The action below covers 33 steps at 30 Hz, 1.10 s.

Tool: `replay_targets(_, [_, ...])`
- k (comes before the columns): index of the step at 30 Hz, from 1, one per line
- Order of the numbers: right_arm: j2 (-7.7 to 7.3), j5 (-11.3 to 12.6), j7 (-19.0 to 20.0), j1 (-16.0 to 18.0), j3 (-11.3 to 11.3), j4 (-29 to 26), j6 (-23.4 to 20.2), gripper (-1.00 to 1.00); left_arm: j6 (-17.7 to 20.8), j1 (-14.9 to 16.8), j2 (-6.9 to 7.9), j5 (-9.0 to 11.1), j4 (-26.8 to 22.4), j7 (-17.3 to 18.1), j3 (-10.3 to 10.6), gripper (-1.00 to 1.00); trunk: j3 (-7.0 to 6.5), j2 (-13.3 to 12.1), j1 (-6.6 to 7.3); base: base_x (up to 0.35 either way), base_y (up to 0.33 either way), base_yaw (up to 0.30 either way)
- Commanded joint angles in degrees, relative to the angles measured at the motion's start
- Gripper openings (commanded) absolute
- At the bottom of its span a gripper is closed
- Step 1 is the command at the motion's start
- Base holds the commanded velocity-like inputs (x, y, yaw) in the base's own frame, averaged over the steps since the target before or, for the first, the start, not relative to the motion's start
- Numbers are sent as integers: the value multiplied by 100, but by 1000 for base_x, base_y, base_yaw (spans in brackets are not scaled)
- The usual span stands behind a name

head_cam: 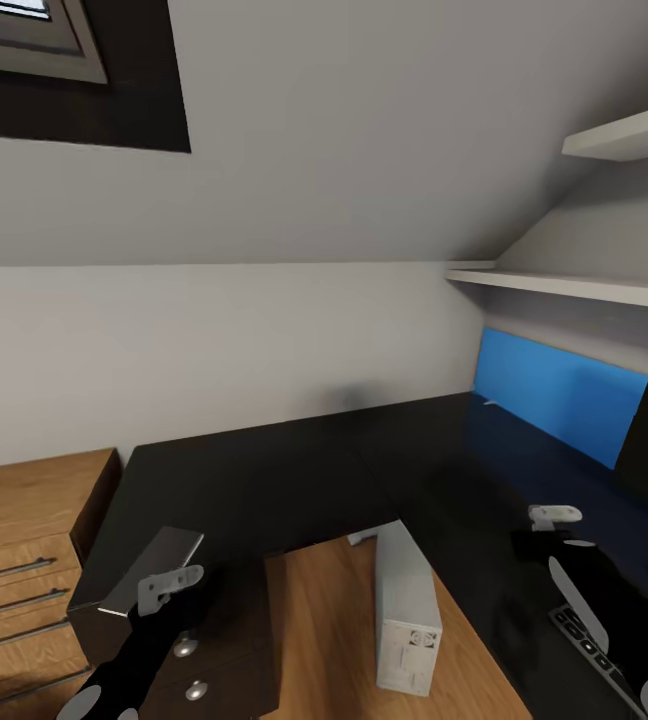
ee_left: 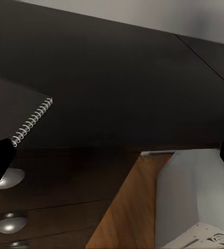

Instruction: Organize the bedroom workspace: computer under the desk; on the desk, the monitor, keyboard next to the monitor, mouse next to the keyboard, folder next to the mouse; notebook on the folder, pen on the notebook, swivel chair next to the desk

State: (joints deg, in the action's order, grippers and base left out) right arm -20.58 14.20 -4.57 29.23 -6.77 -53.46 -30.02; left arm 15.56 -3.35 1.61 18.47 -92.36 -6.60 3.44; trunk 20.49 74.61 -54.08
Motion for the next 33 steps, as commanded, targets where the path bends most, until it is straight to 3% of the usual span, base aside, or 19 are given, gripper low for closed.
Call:
replay_targets(1, [-7,65,-39,4,-24,-8,-8,-100,21,1,6,60,-10,-53,15,100,6,4,-2,122,60,0])
replay_targets(9, [-7,58,-35,4,-48,-8,22,-100,26,1,6,60,-11,-52,16,100,6,4,-2,26,13,0])
replay_targets(10, [-7,57,-35,4,-51,-7,22,100,26,1,6,60,-12,-52,15,100,6,4,-2,2,1,0])
replay_targets(28, [-7,65,-27,4,-58,-57,23,100,26,1,6,60,-14,-55,16,100,6,4,-2,0,0,0])
replay_targets(33, [-4,102,-43,-5,-39,-535,-11,100,26,1,6,60,-11,-53,16,100,6,4,-2,0,0,0])
